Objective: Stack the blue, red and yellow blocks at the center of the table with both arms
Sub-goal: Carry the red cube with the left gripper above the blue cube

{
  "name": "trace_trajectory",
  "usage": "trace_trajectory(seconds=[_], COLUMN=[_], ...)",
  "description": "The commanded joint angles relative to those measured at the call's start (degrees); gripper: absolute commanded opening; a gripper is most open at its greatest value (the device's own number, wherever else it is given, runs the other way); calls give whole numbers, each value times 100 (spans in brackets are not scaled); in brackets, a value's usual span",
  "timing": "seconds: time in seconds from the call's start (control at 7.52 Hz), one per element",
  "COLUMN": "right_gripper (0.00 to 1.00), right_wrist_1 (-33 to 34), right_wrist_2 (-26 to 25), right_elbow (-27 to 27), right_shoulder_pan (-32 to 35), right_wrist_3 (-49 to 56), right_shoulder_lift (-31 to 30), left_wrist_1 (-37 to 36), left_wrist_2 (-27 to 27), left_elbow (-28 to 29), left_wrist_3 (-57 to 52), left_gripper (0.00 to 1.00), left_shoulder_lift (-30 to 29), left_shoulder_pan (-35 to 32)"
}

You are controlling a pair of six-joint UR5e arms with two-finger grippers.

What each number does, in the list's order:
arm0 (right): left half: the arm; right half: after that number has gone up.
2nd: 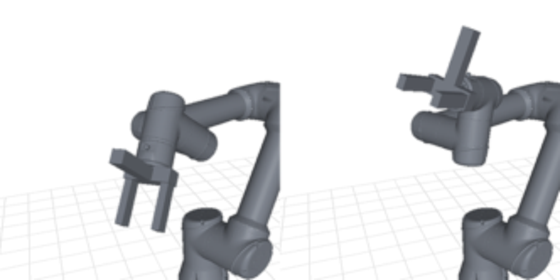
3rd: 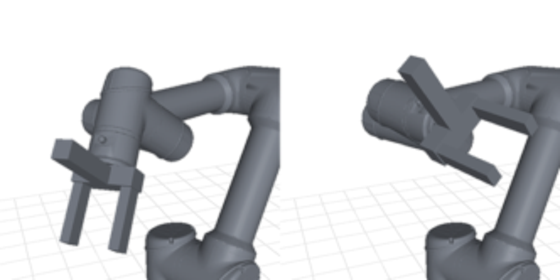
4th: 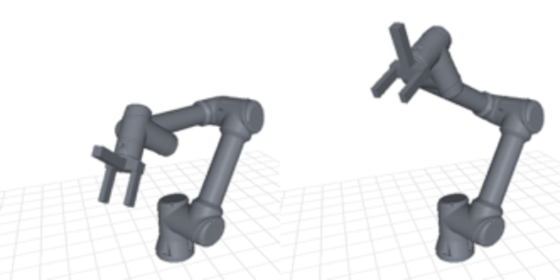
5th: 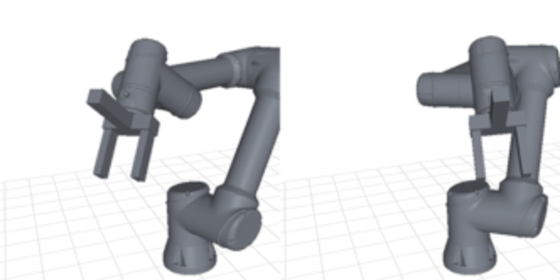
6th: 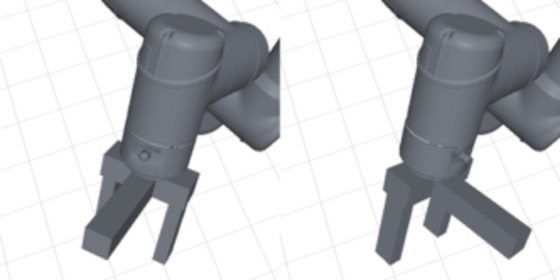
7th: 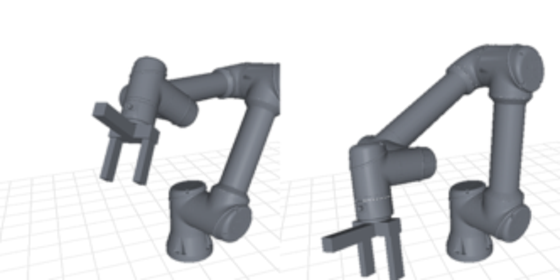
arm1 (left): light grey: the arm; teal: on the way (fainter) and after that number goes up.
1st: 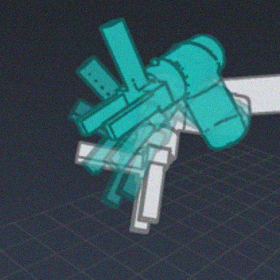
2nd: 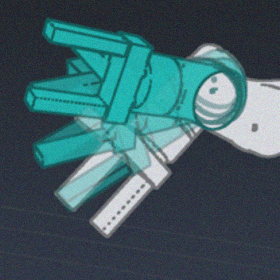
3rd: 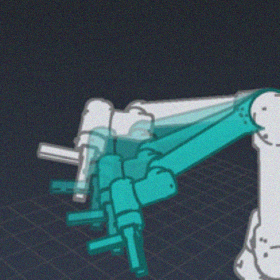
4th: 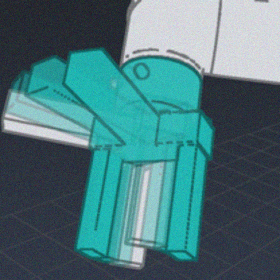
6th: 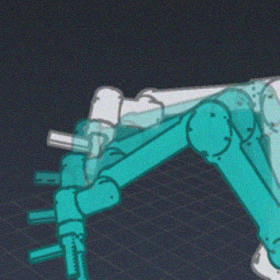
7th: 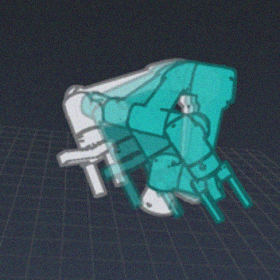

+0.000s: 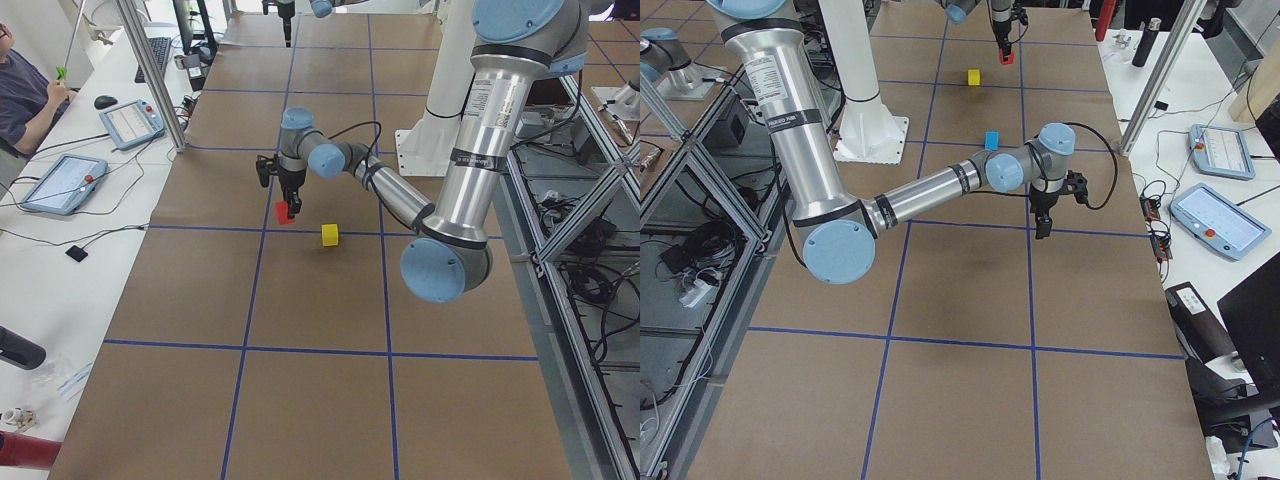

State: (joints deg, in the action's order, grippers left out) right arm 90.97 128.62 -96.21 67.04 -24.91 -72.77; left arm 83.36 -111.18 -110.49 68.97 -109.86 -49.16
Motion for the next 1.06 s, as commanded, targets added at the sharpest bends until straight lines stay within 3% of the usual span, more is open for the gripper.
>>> trace_trajectory(seconds=[0.0,0.4,0.67,0.93], right_gripper=[100,100,100,100], right_wrist_1=[8,8,8,8], right_wrist_2=[-3,-3,-12,-12], right_elbow=[-81,-82,-73,-73], right_shoulder_pan=[2,11,2,2], right_wrist_3=[3,3,-5,-5], right_shoulder_lift=[-44,-62,-71,-106], left_wrist_1=[-961,-918,-830,-279], left_wrist_2=[69,316,464,509], left_elbow=[88,1482,1889,2406], left_wrist_3=[-148,-366,-358,-288], left_gripper=[0,0,0,0], left_shoulder_lift=[-1333,-3028,-3427,-3472], left_shoulder_pan=[570,1196,1680,1866])
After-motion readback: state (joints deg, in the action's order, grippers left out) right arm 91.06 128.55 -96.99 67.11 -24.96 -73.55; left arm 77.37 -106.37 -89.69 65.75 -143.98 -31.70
